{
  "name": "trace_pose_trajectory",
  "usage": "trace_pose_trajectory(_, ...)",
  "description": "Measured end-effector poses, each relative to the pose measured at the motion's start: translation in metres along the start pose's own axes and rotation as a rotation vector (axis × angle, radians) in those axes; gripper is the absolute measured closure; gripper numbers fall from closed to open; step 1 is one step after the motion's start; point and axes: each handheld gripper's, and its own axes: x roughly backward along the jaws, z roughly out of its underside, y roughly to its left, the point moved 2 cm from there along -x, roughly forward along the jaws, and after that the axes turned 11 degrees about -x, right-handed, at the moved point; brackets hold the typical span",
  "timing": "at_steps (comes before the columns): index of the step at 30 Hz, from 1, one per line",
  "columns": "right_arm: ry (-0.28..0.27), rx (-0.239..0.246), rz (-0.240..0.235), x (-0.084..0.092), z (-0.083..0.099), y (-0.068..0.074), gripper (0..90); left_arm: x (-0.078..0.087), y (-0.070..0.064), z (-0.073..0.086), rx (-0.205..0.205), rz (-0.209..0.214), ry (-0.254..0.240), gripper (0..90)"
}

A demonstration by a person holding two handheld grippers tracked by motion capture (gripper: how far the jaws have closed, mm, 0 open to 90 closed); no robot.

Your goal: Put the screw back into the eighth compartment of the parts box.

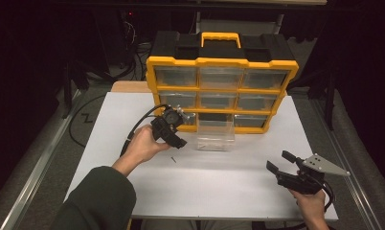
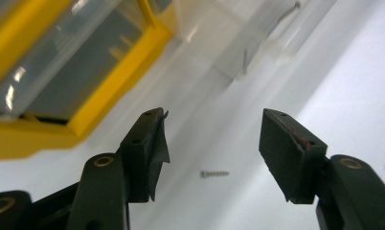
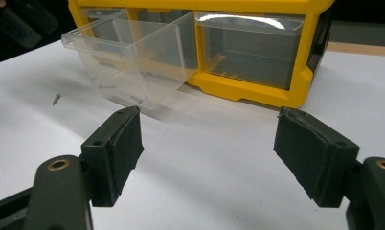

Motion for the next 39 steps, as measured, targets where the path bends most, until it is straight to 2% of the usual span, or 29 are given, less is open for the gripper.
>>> trace_pose_trajectory(5,0.005,0.001,0.005,0.0,0.0,0.0,26.3,-0.012,-0.001,0.015,0.016,0.02,0.025,42.4)
trace_pose_trajectory(10,0.004,0.002,0.006,-0.001,0.0,0.0,26.3,-0.021,-0.003,0.023,0.019,0.033,0.047,42.4)
trace_pose_trajectory(27,0.006,-0.003,0.007,0.0,0.001,0.0,26.3,-0.05,-0.007,0.032,0.021,0.073,0.132,42.4)
trace_pose_trajectory(39,0.008,0.002,0.007,-0.001,0.001,0.0,26.4,-0.065,-0.007,0.032,0.027,0.094,0.196,48.2)
